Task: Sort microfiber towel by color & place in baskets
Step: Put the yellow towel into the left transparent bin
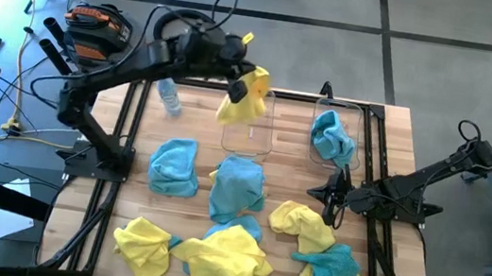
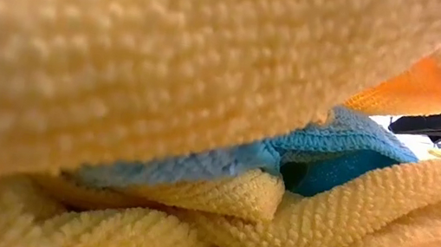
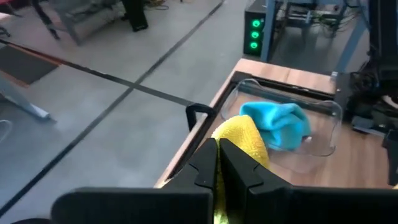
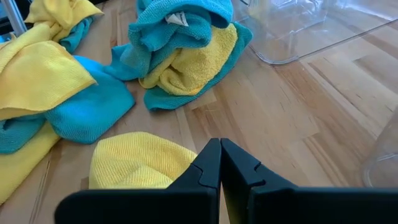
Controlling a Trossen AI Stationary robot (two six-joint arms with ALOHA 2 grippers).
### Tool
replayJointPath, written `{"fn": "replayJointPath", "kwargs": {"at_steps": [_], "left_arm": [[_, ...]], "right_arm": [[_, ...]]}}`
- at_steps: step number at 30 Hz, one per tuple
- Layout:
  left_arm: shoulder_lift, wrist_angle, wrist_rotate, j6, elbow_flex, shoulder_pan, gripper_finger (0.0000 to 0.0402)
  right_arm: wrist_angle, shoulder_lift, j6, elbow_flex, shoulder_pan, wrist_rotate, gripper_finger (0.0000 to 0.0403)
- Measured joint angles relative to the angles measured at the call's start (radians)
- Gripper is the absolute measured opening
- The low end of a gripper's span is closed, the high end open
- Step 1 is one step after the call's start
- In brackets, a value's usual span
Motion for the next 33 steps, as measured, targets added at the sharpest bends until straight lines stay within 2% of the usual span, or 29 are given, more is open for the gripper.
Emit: {"fn": "replayJointPath", "kwargs": {"at_steps": [5, 12, 20, 25, 33], "left_arm": [[0.061, -0.029, 0.070, -0.033, 0.016, 0.032, 0.0000], [0.213, -0.253, 0.062, -0.069, 0.016, 0.036, 0.0000], [0.407, -0.258, 0.061, -0.106, 0.016, 0.028, 0.0002], [0.491, -0.269, 0.068, -0.105, 0.015, 0.029, 0.0035], [0.536, -0.278, 0.057, -0.031, 0.015, 0.030, 0.0118]], "right_arm": [[-0.005, 0.000, -0.017, 0.000, 0.000, 0.000, 0.0000], [-0.006, 0.000, -0.017, 0.000, 0.000, -0.001, 0.0000], [-0.006, 0.000, -0.016, 0.000, 0.000, -0.001, 0.0000], [-0.013, 0.000, -0.008, 0.000, 0.000, -0.002, 0.0000], [-0.018, 0.000, -0.008, 0.000, 0.000, -0.002, 0.0000]]}}
